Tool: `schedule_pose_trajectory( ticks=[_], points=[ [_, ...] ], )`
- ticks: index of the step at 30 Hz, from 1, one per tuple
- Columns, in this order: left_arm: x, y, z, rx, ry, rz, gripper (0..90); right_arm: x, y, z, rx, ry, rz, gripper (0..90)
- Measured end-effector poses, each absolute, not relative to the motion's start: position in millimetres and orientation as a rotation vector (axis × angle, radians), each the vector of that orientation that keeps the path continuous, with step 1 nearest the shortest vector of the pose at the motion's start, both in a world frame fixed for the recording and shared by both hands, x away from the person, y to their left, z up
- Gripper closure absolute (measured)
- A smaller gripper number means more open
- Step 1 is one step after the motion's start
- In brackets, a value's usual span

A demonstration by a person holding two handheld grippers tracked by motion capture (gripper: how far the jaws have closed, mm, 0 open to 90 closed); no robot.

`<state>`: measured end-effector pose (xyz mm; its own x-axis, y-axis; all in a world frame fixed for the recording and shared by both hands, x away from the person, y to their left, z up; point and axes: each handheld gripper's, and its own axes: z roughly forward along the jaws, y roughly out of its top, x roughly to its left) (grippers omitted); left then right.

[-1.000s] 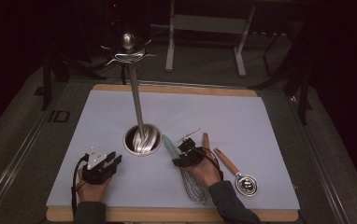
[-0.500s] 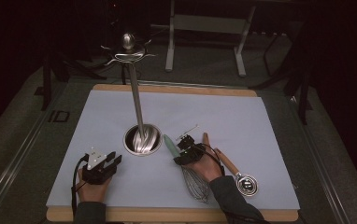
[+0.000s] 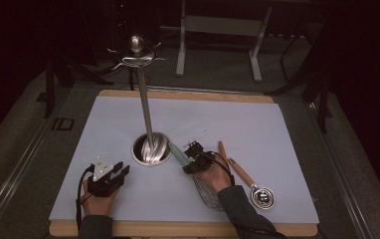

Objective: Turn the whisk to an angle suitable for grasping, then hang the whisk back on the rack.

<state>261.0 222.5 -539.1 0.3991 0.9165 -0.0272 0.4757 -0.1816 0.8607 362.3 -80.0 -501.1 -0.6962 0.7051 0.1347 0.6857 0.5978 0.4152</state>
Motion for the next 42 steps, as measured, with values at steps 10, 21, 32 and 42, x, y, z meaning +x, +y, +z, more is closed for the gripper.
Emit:
schedule_pose_trajectory(
  ticks=[10,21,32,42],
  points=[
    [260.9,222.4,-539.1,1.81,1.206,0.656,68.0,366.0,-90.3,-480.3,1.208,2.787,0.881,69.1],
    [260.9,225.9,-538.1,1.796,1.208,0.649,69.7,364.8,-85.8,-454.4,1.121,2.718,0.981,69.3],
    [260.9,224.9,-538.4,1.811,1.22,0.665,70.0,365.3,-86.2,-445.6,1.064,2.697,0.96,69.3],
    [261.3,225.7,-538.7,1.803,1.227,0.658,70.3,364.3,-82.4,-433.7,1.034,2.7,0.982,69.3]
  ],
)
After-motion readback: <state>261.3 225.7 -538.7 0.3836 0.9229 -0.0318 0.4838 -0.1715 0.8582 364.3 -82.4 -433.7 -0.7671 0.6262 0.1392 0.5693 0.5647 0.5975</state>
